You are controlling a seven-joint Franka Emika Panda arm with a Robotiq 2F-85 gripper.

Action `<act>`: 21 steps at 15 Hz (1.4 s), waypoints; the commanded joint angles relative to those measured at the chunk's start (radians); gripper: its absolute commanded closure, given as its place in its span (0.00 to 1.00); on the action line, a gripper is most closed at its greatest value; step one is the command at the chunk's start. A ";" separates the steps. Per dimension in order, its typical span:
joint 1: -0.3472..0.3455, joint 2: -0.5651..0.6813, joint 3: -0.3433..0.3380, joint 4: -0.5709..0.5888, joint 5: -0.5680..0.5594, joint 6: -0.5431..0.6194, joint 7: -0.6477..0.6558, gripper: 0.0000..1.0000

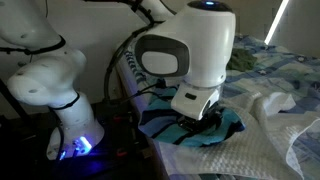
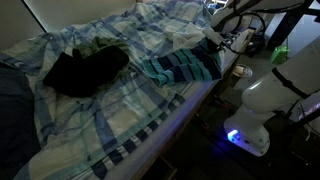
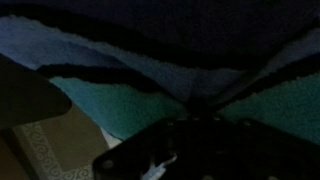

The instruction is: Unfold the blue towel.

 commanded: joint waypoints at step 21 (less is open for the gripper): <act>0.007 -0.354 0.256 -0.022 -0.116 -0.328 0.182 0.00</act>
